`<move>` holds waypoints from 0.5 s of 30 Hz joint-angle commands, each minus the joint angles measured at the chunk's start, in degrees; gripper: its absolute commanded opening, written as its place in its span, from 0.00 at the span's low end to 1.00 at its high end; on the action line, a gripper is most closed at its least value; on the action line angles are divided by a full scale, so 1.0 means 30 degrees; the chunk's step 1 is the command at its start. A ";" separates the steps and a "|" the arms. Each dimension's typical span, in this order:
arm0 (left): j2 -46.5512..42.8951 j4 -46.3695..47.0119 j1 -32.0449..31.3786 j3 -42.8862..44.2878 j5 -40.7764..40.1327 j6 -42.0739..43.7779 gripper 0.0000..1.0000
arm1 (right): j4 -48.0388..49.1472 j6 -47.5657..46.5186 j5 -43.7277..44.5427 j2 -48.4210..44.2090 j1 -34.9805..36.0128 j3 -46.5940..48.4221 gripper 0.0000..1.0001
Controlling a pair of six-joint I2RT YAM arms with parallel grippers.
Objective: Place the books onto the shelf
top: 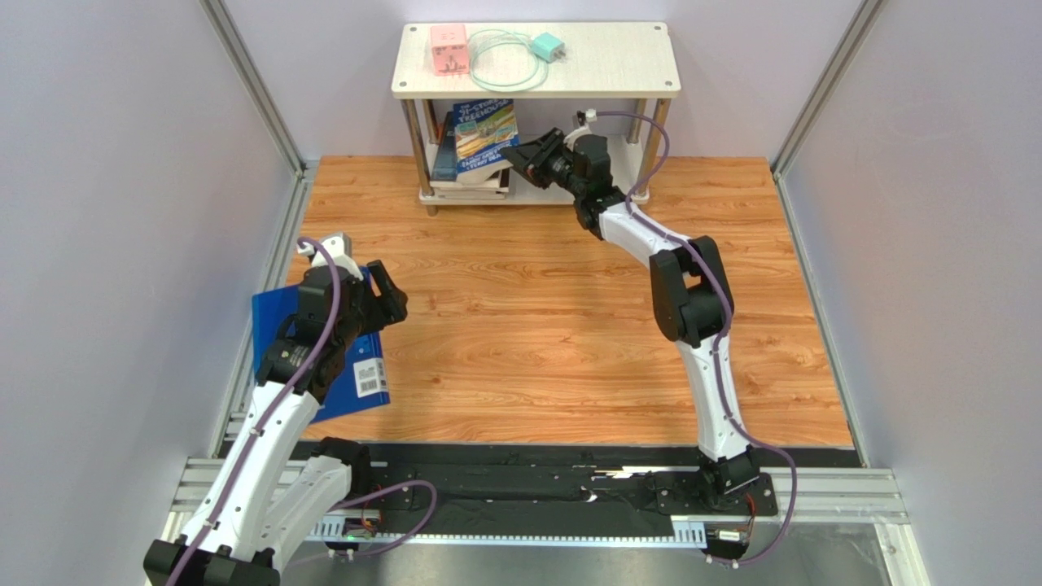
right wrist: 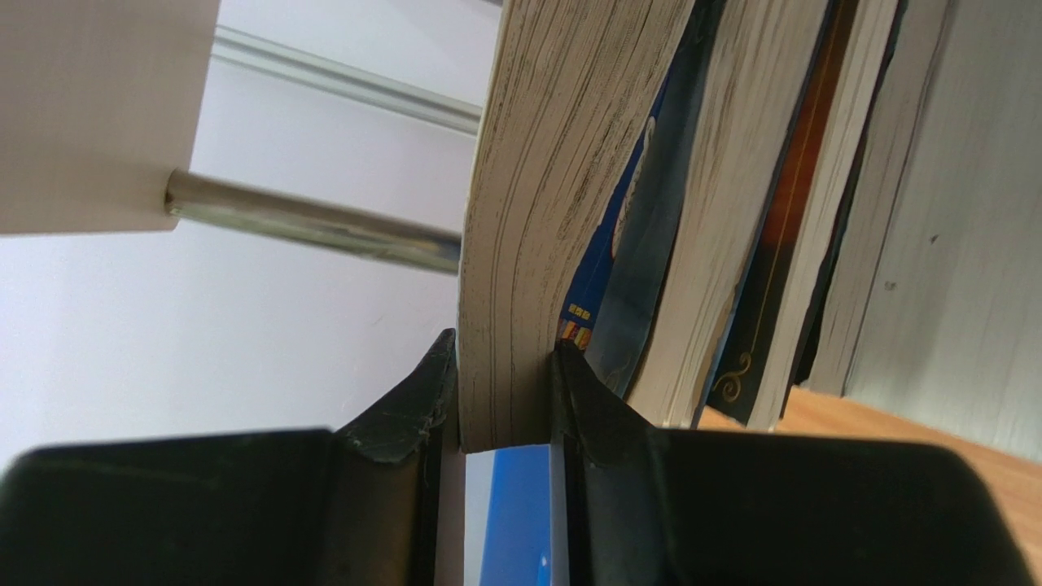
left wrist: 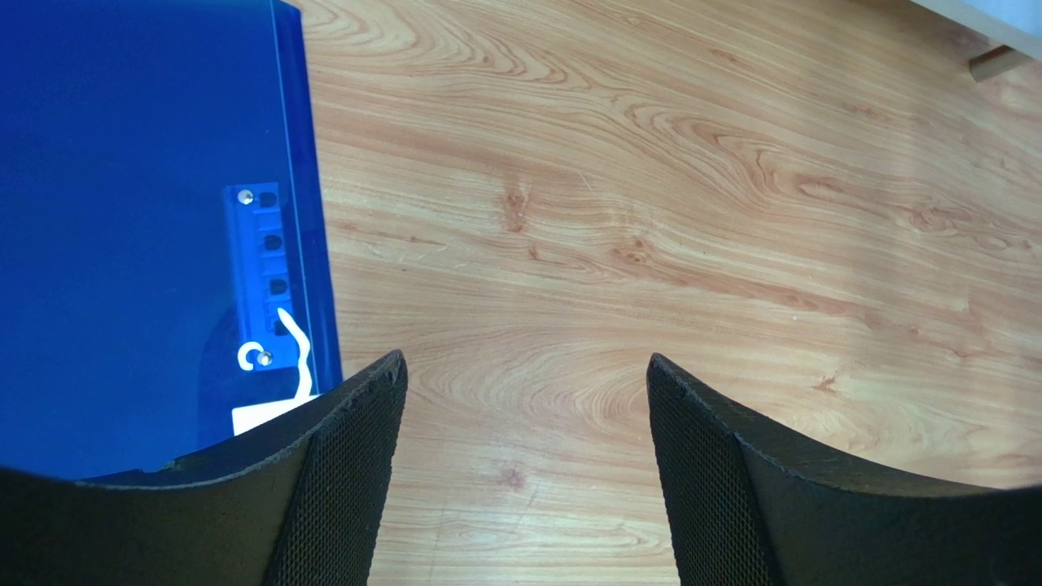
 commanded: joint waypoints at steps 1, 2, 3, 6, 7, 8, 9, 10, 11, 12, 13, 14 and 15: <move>-0.0196 0.0828 -0.0017 -0.0139 0.0425 0.0208 0.77 | 0.0624 0.0177 0.0825 0.1072 0.0285 0.3504 0.00; -0.0138 0.0858 -0.0017 -0.0168 0.0512 0.0237 0.77 | 0.0448 0.0119 0.0825 0.1337 0.0344 0.3890 0.00; -0.0138 0.0916 -0.0017 -0.0198 0.0513 0.0266 0.77 | -0.0076 0.0032 0.0912 0.1543 0.0374 0.4329 0.00; -0.0079 0.0975 -0.0017 -0.0198 0.0571 0.0296 0.76 | -0.0810 -0.0291 0.1118 0.2217 0.0667 0.5591 0.00; -0.0050 0.1004 -0.0017 -0.0227 0.0630 0.0267 0.76 | -0.0901 -0.0292 0.1205 0.2509 0.0783 0.5825 0.00; -0.0079 0.1034 -0.0017 -0.0227 0.0717 0.0295 0.76 | -0.1047 -0.0292 0.1235 0.2686 0.0814 0.6321 0.01; -0.0050 0.1063 -0.0017 -0.0227 0.0747 0.0267 0.76 | -0.1193 -0.0292 0.1294 0.2891 0.0872 0.6442 0.01; -0.0108 0.1063 -0.0017 -0.0256 0.0777 0.0266 0.76 | -0.1281 -0.0292 0.1381 0.2980 0.0988 0.6617 0.01; -0.0108 0.1063 -0.0017 -0.0286 0.0777 0.0295 0.76 | -0.1369 -0.0321 0.1498 0.3039 0.1019 0.6706 0.02; -0.0137 0.1121 -0.0017 -0.0257 0.0806 0.0267 0.76 | -0.1370 -0.0379 0.1528 0.3126 0.1106 0.6852 0.02; -0.0138 0.1122 -0.0017 -0.0315 0.0806 0.0266 0.76 | -0.1399 -0.0408 0.1586 0.3156 0.1136 0.6882 0.02; -0.0109 0.1122 -0.0017 -0.0286 0.0835 0.0266 0.76 | -0.1429 -0.0409 0.1732 0.3185 0.1165 0.6882 0.03; -0.0166 0.1151 -0.0017 -0.0315 0.0835 0.0295 0.76 | -0.1429 -0.0409 0.1821 0.3244 0.1194 0.6853 0.04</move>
